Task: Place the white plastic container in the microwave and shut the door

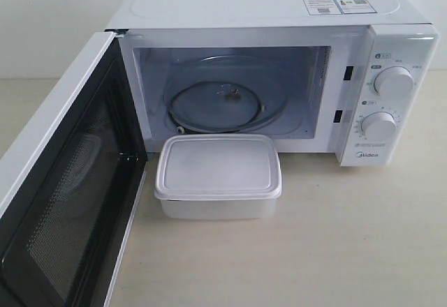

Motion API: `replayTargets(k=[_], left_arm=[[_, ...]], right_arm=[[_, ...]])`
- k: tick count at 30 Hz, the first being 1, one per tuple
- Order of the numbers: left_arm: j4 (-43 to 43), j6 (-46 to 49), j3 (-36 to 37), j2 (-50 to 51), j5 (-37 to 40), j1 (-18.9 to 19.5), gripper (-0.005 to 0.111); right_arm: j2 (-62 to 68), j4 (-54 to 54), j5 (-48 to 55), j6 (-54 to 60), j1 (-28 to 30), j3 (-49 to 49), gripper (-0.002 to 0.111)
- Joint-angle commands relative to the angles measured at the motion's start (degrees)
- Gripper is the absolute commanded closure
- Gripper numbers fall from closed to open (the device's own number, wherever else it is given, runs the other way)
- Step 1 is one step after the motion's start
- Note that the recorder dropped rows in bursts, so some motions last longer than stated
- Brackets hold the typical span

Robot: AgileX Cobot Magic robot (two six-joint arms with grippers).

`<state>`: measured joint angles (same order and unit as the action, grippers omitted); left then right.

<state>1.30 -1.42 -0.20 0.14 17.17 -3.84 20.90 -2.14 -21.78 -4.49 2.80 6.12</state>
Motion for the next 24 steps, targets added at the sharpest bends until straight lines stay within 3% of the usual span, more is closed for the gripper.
replayTargets(k=[1,6,14,24], left_arm=[[-0.2,-0.42,0.2,-0.14,-0.22,0.19,0.102],[-0.2,-0.42,0.2,-0.14,-0.22,0.19,0.102],[-0.2,-0.42,0.2,-0.14,-0.22,0.19,0.102],[-0.2,-0.42,0.2,-0.14,-0.22,0.19,0.102]], right_arm=[[11.54,-0.13,-2.59,-0.09,0.01,0.34,0.109],[19.31,-0.13,-7.53,-0.2,0.01,0.84,0.109],[21.11,-0.38,-12.07,-7.91,0.01,0.84,0.109],[25.03,-9.77,-16.44,-9.39,0.01,0.84,0.109]])
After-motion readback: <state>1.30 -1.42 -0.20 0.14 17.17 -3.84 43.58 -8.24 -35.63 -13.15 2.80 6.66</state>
